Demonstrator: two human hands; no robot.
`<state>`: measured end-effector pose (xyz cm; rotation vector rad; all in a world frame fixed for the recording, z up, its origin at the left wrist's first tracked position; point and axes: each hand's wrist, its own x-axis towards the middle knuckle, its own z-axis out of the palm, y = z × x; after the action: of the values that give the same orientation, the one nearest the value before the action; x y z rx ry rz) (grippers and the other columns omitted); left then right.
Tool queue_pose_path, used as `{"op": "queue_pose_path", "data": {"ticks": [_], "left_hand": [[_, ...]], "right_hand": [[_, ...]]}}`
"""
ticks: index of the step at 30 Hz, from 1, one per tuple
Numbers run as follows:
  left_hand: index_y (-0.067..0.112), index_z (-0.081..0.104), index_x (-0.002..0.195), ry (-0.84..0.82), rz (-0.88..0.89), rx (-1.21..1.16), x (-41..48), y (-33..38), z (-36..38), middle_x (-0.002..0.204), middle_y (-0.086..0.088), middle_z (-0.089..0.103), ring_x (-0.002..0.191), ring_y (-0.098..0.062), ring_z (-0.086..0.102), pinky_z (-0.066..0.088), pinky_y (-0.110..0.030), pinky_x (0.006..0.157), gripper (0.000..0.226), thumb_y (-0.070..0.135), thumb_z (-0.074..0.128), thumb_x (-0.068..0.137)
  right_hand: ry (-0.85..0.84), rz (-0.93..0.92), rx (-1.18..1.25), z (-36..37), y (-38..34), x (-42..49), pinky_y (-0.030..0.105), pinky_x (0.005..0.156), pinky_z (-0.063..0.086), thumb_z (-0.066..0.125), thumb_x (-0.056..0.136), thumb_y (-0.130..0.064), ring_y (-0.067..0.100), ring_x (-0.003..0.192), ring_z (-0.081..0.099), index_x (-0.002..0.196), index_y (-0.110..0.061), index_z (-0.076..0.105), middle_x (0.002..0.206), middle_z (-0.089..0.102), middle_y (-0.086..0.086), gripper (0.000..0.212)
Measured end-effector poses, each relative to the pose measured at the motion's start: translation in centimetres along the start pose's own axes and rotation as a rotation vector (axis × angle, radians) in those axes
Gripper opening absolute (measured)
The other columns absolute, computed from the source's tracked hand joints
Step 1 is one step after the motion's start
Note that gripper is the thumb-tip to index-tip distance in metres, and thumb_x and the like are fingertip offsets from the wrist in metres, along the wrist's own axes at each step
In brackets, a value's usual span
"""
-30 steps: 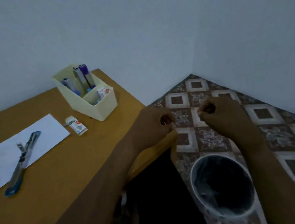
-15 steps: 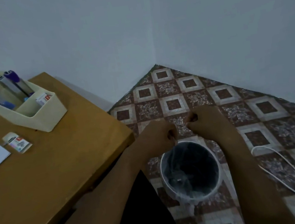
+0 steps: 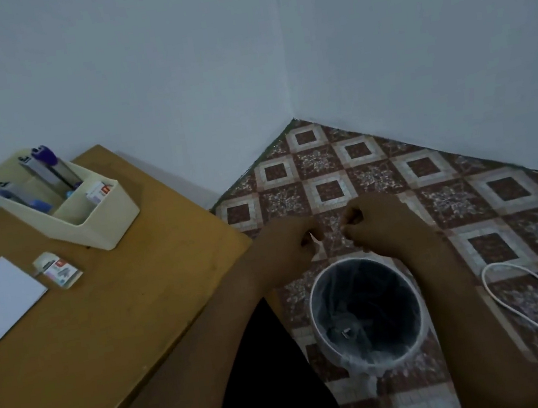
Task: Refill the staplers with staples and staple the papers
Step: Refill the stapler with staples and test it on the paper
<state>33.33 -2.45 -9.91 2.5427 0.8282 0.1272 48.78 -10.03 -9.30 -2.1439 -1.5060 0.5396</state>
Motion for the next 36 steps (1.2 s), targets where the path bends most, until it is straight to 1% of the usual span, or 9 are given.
{"op": "queue_pose_path", "data": {"ticks": [5, 10, 17, 19, 24, 26, 28, 32, 36], "left_hand": [[0.016, 0.068, 0.105, 0.133, -0.061, 0.000, -2.5, -1.6, -4.0, 0.087, 0.005, 0.064, 0.071, -0.003, 0.051, 0.037, -0.006, 0.059, 0.016, 0.014, 0.057, 0.093], [0.017, 0.070, 0.093, 0.267, -0.172, -0.084, -7.6, -4.1, -9.0, 0.074, 0.011, 0.067, 0.066, -0.002, 0.061, 0.051, -0.024, 0.065, 0.010, 0.019, 0.061, 0.092], [0.021, 0.072, 0.085, 0.466, -0.394, -0.118, -17.2, -10.7, -13.2, 0.071, 0.008, 0.069, 0.063, -0.006, 0.061, 0.051, -0.030, 0.065, 0.010, 0.020, 0.063, 0.091], [0.022, 0.071, 0.084, 0.535, -0.465, -0.108, -20.4, -12.8, -13.7, 0.070, 0.008, 0.068, 0.063, -0.007, 0.061, 0.051, -0.032, 0.065, 0.009, 0.023, 0.064, 0.090], [0.030, 0.066, 0.079, 0.716, -0.733, -0.055, -27.8, -18.7, -14.3, 0.076, 0.017, 0.064, 0.069, 0.003, 0.056, 0.035, -0.010, 0.058, 0.010, 0.028, 0.064, 0.089], [0.030, 0.065, 0.087, 0.768, -0.843, 0.024, -29.9, -20.8, -14.1, 0.087, 0.018, 0.062, 0.071, 0.003, 0.054, 0.032, -0.009, 0.057, 0.006, 0.036, 0.064, 0.087], [0.030, 0.062, 0.098, 0.816, -0.920, 0.089, -31.2, -22.3, -13.7, 0.096, 0.015, 0.060, 0.071, 0.003, 0.051, 0.033, -0.013, 0.058, 0.026, 0.048, 0.068, 0.081], [0.026, 0.056, 0.116, 0.720, -1.087, 0.063, -31.8, -23.4, -12.7, 0.106, 0.010, 0.060, 0.082, -0.006, 0.054, 0.044, -0.027, 0.065, 0.066, 0.067, 0.069, 0.066], [0.027, 0.059, 0.111, 0.600, -1.105, 0.106, -31.2, -24.2, -11.9, 0.107, 0.008, 0.059, 0.092, -0.011, 0.055, 0.049, -0.031, 0.073, 0.059, 0.067, 0.068, 0.068]], "right_hand": [[-0.062, -0.097, 0.010, 0.2, -4.3, 0.7, 0.033, 0.065, 0.056, 0.056, 0.088, -0.011, 0.019, 0.068, 0.064, 0.083, -0.005, 0.069, 0.077, 0.068, 0.009, 0.015], [-0.107, -0.325, 0.035, 1.9, -11.6, 1.7, 0.029, 0.065, 0.052, 0.054, 0.089, -0.013, 0.018, 0.071, 0.061, 0.085, -0.006, 0.067, 0.080, 0.065, 0.004, 0.016], [-0.183, -0.612, 0.054, 8.2, -23.1, 2.2, 0.018, 0.058, 0.045, 0.056, 0.086, -0.013, 0.010, 0.066, 0.054, 0.083, -0.013, 0.068, 0.073, 0.058, -0.003, 0.011], [-0.199, -0.698, 0.051, 10.6, -25.9, 2.1, 0.022, 0.067, 0.048, 0.056, 0.085, -0.013, 0.013, 0.075, 0.057, 0.083, -0.011, 0.069, 0.081, 0.064, 0.001, 0.013], [-0.201, -0.839, 0.069, 16.8, -31.6, 3.4, 0.026, 0.072, 0.049, 0.060, 0.082, -0.007, 0.016, 0.076, 0.059, 0.082, -0.007, 0.069, 0.085, 0.068, 0.006, 0.009], [-0.198, -0.845, 0.045, 19.1, -33.1, 4.3, 0.025, 0.070, 0.050, 0.062, 0.082, -0.007, 0.016, 0.077, 0.059, 0.085, -0.009, 0.067, 0.087, 0.067, 0.005, 0.006], [-0.191, -0.847, -0.004, 20.7, -33.9, 5.3, 0.024, 0.068, 0.045, 0.062, 0.082, -0.007, 0.016, 0.078, 0.057, 0.089, -0.010, 0.065, 0.091, 0.065, 0.006, 0.008], [-0.189, -0.853, -0.203, 22.6, -34.8, 7.3, 0.024, 0.071, 0.035, 0.061, 0.080, -0.006, 0.015, 0.081, 0.046, 0.090, -0.013, 0.058, 0.097, 0.055, 0.004, 0.013], [-0.160, -0.858, -0.335, 23.2, -35.2, 8.7, 0.035, 0.081, 0.047, 0.060, 0.083, -0.016, 0.019, 0.089, 0.049, 0.096, -0.016, 0.058, 0.102, 0.054, 0.004, 0.013]]}}
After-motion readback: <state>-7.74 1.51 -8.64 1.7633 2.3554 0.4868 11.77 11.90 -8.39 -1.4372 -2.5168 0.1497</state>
